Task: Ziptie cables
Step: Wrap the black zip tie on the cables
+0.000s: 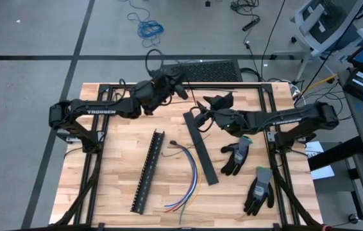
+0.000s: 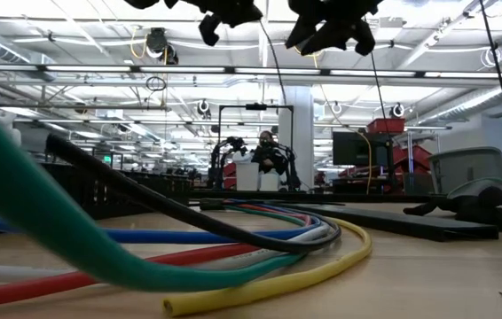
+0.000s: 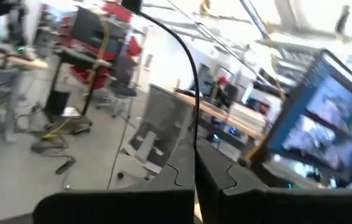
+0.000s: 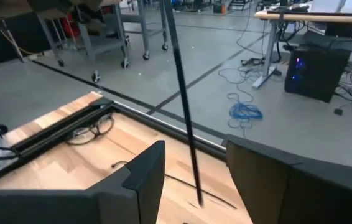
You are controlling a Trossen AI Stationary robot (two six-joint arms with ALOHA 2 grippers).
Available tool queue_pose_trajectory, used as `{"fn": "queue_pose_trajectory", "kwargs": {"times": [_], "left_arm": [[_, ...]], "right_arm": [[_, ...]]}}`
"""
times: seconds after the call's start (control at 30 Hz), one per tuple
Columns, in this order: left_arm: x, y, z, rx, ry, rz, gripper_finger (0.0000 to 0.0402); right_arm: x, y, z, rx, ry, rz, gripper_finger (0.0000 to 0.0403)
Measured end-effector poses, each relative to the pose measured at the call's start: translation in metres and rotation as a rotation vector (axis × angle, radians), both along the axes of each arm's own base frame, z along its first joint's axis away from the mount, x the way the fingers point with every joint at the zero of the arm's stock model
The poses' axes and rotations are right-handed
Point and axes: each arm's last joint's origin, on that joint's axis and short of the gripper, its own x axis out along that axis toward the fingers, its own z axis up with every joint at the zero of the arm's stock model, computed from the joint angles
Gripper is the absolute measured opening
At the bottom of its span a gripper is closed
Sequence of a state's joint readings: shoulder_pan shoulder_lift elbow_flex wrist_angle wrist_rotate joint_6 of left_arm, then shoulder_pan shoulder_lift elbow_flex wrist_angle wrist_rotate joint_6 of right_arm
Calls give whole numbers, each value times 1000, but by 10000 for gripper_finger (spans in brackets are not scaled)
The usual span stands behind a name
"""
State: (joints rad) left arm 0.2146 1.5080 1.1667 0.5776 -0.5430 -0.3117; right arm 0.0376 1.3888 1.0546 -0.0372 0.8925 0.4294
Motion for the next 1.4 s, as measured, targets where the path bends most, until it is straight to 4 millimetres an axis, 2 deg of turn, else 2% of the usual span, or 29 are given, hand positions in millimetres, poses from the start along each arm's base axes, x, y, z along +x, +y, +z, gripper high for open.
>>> {"fn": "queue_pose_trajectory", "kwargs": {"times": [0.1, 0.27, 0.73, 1.07, 1.23, 1.4], "left_arm": [[1, 2, -3, -101, -100, 47, 0], [4, 4, -6, -215, -235, 62, 0], [12, -16, -10, -226, -219, -3, 0], [18, -15, -12, -207, -262, -36, 0], [24, -12, -13, -155, -340, -167, 0], [25, -10, -14, -138, -347, -185, 0]], "right_arm": [[5, 0, 0, -13, -19, 2, 164], [7, -1, -1, -84, 46, -55, 164], [8, -14, -1, -129, 96, -98, 164], [8, -17, 0, -135, 95, -107, 164], [12, -10, 6, -131, 44, -4, 164], [11, -9, 6, -150, 62, -37, 164]]}}
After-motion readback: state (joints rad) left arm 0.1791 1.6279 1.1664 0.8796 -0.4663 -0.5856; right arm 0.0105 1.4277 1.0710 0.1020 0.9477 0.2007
